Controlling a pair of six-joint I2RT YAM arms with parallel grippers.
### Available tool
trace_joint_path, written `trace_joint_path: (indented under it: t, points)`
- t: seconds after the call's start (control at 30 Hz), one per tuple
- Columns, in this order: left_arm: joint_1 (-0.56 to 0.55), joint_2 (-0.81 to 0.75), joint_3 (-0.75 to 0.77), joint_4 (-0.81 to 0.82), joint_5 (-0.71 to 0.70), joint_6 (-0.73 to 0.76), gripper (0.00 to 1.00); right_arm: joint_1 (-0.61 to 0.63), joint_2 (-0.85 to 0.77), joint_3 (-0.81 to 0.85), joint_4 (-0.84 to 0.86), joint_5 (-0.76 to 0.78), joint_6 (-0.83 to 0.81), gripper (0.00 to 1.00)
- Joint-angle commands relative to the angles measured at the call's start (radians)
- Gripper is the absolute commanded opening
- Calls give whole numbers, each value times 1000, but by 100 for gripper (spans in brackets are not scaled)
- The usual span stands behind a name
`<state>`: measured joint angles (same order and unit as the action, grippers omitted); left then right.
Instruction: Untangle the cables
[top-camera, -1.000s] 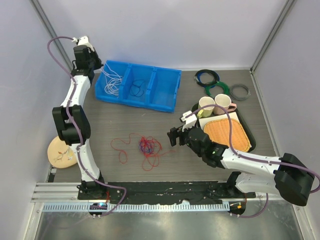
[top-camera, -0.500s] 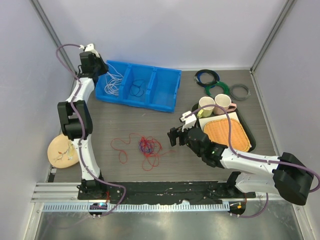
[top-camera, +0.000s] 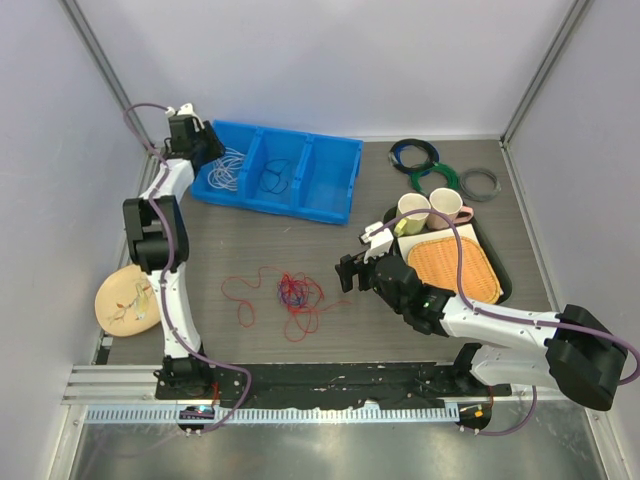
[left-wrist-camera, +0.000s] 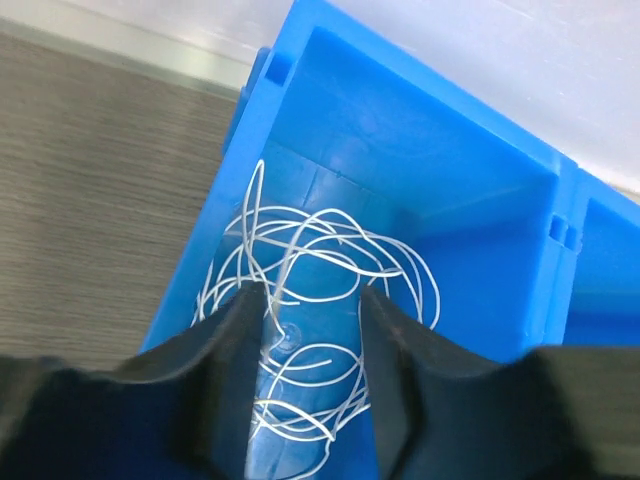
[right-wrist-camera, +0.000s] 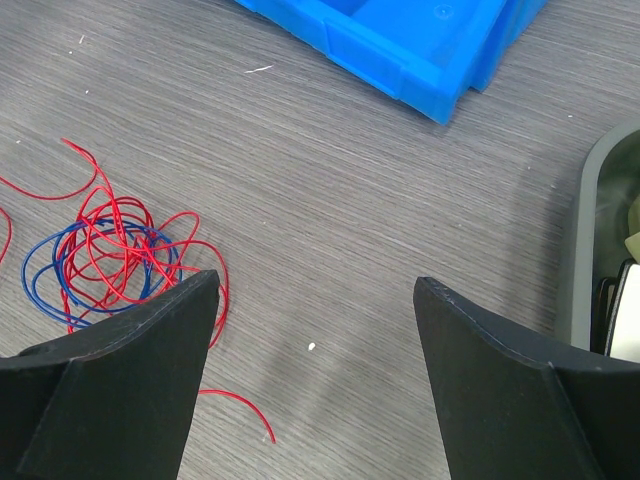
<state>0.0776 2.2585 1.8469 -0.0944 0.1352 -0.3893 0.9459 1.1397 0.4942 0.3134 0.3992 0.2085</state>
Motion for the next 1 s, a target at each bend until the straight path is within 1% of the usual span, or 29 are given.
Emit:
trace_joint_path:
  t: [0.0,0.03,0.07,0.13,0.17,0.27,0.3,0.33,0.43,0.5,0.53,0.6,0.63,0.67,0.7,0.73,0.77,0.8,0.83,0.87,0.9,0.93,0.97]
  points:
    - [-12,-120,17,32,14,-2,51,-4,6,24,26,20,2,84]
    - [-16,-134,12,32,11,0,56,-4,5,26,20,18,3,84]
    - [-22,-166,6,30,6,1,73,-4,3,26,18,18,3,84]
    - [-35,-203,-21,32,-20,0,87,-4,-4,26,7,16,6,84]
    - [-41,-229,-31,32,-29,0,100,-4,-8,26,4,15,8,84]
    - [-67,-333,-67,16,-63,7,100,-4,-21,24,1,9,11,85]
    - [-68,-393,-87,-2,-84,10,100,-4,-23,26,1,4,11,85]
    - [-114,-424,-101,-8,-107,12,100,-4,-29,27,1,-3,11,85]
    - [-168,-549,-176,-34,-129,-5,100,-4,-28,32,-4,-46,9,85]
    - [-220,-618,-245,-85,-210,-43,100,-4,-18,38,-20,-68,18,85]
    - [-240,-692,-274,-97,-236,-63,100,-4,-6,44,-30,-75,25,85]
    - [-292,-766,-397,-128,-250,-103,100,-2,6,53,-39,-115,32,85]
    - [-309,-854,-449,-139,-267,-135,100,-2,12,53,-34,-132,40,85]
    - [-327,-897,-568,-145,-285,-173,100,-2,21,52,-31,-149,40,84]
    - [-364,-946,-633,-139,-266,-206,100,-2,26,52,-25,-193,42,85]
    - [-386,-1026,-696,-137,-255,-206,100,-2,31,50,-19,-215,42,84]
    - [-409,-1074,-816,-143,-258,-215,100,-1,37,52,-14,-241,42,84]
    - [-456,-1118,-878,-148,-297,-239,100,-1,41,55,-2,-261,39,84]
    - [-478,-1160,-938,-154,-310,-300,100,-1,45,58,7,-299,35,84]
    - [-499,-1251,-1050,-146,-316,-330,100,-1,51,69,18,-312,35,84]
    - [-542,-1290,-1104,-136,-313,-353,100,-1,66,79,30,-321,31,84]
    - [-564,-1332,-1153,-130,-315,-411,100,-1,77,92,33,-345,26,83]
    - [-584,-1390,-1236,-125,-312,-437,100,-1,90,122,33,-349,22,84]
